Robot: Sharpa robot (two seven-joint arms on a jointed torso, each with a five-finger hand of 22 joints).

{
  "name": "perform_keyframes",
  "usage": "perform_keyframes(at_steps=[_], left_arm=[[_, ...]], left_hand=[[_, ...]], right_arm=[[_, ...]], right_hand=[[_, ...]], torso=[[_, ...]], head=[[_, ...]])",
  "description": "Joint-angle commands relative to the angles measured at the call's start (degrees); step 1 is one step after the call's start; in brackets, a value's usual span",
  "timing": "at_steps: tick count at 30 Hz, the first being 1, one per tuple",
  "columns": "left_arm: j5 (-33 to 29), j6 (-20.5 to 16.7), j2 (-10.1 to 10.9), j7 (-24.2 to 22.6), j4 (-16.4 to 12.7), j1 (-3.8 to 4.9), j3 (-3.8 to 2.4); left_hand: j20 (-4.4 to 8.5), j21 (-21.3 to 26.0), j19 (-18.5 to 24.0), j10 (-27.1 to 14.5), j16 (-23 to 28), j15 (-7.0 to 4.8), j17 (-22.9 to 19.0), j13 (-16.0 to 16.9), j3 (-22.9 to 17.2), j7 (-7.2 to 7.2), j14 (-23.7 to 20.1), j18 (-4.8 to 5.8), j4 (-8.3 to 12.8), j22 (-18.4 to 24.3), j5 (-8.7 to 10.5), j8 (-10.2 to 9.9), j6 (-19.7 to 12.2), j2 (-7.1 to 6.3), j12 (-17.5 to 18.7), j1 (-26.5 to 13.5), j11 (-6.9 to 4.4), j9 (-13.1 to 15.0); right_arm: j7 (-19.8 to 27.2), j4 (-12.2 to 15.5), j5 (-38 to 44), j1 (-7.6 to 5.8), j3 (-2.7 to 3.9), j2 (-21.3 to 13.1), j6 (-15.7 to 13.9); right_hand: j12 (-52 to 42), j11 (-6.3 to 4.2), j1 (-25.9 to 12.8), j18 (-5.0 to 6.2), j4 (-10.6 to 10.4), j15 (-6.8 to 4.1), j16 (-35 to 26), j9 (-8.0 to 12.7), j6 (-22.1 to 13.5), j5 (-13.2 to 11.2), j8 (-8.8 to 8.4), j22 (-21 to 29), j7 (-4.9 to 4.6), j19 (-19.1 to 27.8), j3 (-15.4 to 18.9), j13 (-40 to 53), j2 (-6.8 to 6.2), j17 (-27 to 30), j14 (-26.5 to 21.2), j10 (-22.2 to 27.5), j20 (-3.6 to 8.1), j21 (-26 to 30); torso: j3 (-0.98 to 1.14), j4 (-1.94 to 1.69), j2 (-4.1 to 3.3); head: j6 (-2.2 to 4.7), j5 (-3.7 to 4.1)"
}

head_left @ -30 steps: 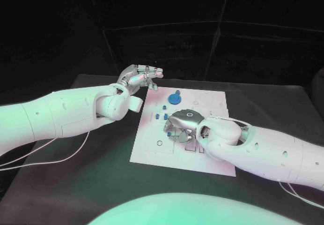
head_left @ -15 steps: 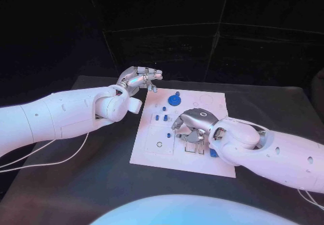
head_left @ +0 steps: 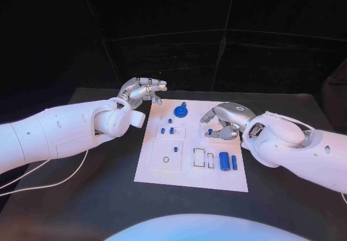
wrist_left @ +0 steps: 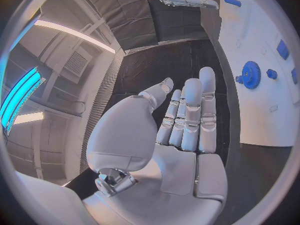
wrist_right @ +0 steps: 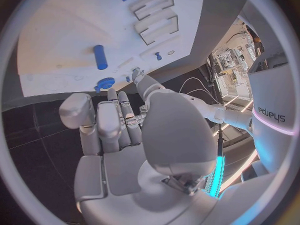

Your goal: Assemble the parts on the task board

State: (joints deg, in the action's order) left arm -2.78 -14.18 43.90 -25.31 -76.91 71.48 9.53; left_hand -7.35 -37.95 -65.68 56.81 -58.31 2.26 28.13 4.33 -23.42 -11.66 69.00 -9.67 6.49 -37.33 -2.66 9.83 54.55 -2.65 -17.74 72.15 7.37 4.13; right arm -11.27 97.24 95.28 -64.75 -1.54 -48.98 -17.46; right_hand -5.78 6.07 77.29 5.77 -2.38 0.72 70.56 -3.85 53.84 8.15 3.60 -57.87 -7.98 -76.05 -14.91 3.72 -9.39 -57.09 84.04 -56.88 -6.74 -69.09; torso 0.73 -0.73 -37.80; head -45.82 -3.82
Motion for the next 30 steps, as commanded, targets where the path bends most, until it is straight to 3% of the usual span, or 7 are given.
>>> perform_keyframes(at_steps=[1, 8, 12, 14, 16, 21, 30], left_arm=[[-0.13, 0.98, -0.01, -0.06, -0.07, 0.06, 0.05], [-0.13, 1.01, -0.14, -0.13, -0.06, 0.05, 0.16], [-0.13, 1.05, -0.14, -0.16, -0.11, 0.05, 0.18], [-0.13, 1.03, -0.13, -0.18, -0.10, 0.04, 0.19], [-0.13, 1.03, -0.11, -0.20, -0.09, 0.04, 0.20], [-0.13, 1.03, -0.12, -0.24, -0.08, 0.04, 0.21], [-0.13, 1.09, -0.22, -0.31, -0.05, 0.03, 0.22]], left_hand=[[-0.41, 0.37, -0.11, -0.44, -0.03, -0.12, -0.07, 0.05, 0.12, 0.06, -0.37, -0.78, 0.14, 0.09, -0.16, 0.30, -0.46, 0.13, -0.39, 0.66, -0.03, 0.09], [-0.40, 0.37, -0.13, -0.47, -0.08, -0.13, -0.11, 0.07, 0.11, 0.07, -0.38, -0.79, 0.26, 0.10, -0.16, 0.45, -0.49, 0.13, -0.57, 0.81, -0.05, 0.11], [-0.40, 0.37, -0.13, -0.47, -0.08, -0.13, -0.11, 0.07, 0.11, 0.07, -0.38, -0.79, 0.26, 0.10, -0.16, 0.45, -0.49, 0.13, -0.57, 0.81, -0.05, 0.11], [-0.40, 0.37, -0.13, -0.47, -0.08, -0.13, -0.11, 0.07, 0.11, 0.07, -0.38, -0.79, 0.26, 0.10, -0.16, 0.45, -0.49, 0.13, -0.57, 0.81, -0.05, 0.11], [-0.40, 0.37, -0.13, -0.47, -0.08, -0.13, -0.11, 0.07, 0.11, 0.07, -0.38, -0.79, 0.26, 0.10, -0.16, 0.45, -0.49, 0.13, -0.57, 0.81, -0.05, 0.11], [-0.40, 0.37, -0.13, -0.47, -0.08, -0.13, -0.11, 0.07, 0.11, 0.07, -0.38, -0.79, 0.26, 0.10, -0.16, 0.45, -0.49, 0.13, -0.57, 0.81, -0.05, 0.11], [-0.40, 0.37, -0.14, -0.47, -0.10, -0.14, -0.14, 0.08, 0.12, 0.07, -0.38, -0.79, 0.30, 0.10, -0.16, 0.54, -0.50, 0.15, -0.67, 0.85, -0.05, 0.12]], right_arm=[[-2.95, 0.35, 1.24, -0.25, 0.07, -0.76, 3.00], [-4.36, -0.38, 2.67, -0.36, 0.09, -0.95, 7.04], [-4.64, -1.33, 2.83, -0.37, 0.08, -0.41, 7.84], [-4.77, -1.71, 2.87, -0.37, 0.08, -0.13, 8.20], [-4.99, -2.16, 2.89, -0.37, 0.07, 0.23, 8.92], [-4.92, -3.03, 2.79, -0.37, 0.06, 1.17, 9.95], [-4.24, -4.53, 2.31, -0.34, 0.02, 2.96, 11.99]], right_hand=[[-0.61, 0.14, 0.85, 0.73, -1.18, 0.15, -0.26, -0.05, 0.29, 0.49, 0.11, 0.52, 1.08, 0.26, 2.76, 0.03, -0.13, 0.30, 0.44, 0.76, -0.13, 0.49], [-1.89, 0.09, 2.69, 0.79, -4.55, 0.17, -0.02, -0.03, 0.26, 0.39, 0.09, 1.05, 1.76, 0.20, 7.39, 0.02, -0.36, 0.63, 0.49, 1.39, -0.11, 0.97], [-2.35, 0.03, 3.35, 0.84, -5.47, 0.15, -0.14, -0.05, 0.41, 0.01, 0.13, 1.30, 1.77, 0.24, 7.75, 0.04, 0.21, 1.03, 0.42, 1.32, -0.10, 1.17], [-2.64, -0.04, 3.85, 0.84, -5.58, 0.10, -0.32, -0.07, 0.59, -0.08, 0.18, 1.32, 1.66, 0.20, 7.57, 0.06, 0.68, 1.37, 0.34, 1.07, -0.08, 1.19], [-4.00, -0.50, 5.32, 0.84, -5.30, -0.20, -0.71, -0.19, 1.66, -0.84, 0.47, 1.23, 1.54, 0.00, 6.36, 0.22, 2.47, 2.08, 0.17, -0.90, 0.15, 1.13], [-4.79, -0.93, 5.83, 0.74, -5.15, -0.60, -0.40, -0.19, 2.86, -2.09, 0.54, 0.82, 1.29, -0.39, 5.29, 0.02, 3.68, 1.78, 0.36, -2.64, 0.49, 0.84], [-4.75, -1.80, 6.66, 0.47, -5.13, -1.25, 0.39, -0.18, 5.17, -3.16, 0.58, -0.48, 0.94, -1.19, 1.87, -0.20, 5.39, 1.01, 0.75, -6.51, 1.06, -0.09]], torso=[[0.09, 0.17, -0.11], [0.05, -0.15, -0.01], [0.09, -0.13, -0.03], [0.10, -0.15, -0.03], [0.09, -0.14, -0.02], [0.07, 0.03, -0.09], [0.14, -0.12, -0.06]], head=[[0.08, 0.33], [0.08, 0.65], [0.13, 0.59], [0.11, 0.56], [0.08, 0.55], [0.13, 0.53], [0.08, 0.58]])
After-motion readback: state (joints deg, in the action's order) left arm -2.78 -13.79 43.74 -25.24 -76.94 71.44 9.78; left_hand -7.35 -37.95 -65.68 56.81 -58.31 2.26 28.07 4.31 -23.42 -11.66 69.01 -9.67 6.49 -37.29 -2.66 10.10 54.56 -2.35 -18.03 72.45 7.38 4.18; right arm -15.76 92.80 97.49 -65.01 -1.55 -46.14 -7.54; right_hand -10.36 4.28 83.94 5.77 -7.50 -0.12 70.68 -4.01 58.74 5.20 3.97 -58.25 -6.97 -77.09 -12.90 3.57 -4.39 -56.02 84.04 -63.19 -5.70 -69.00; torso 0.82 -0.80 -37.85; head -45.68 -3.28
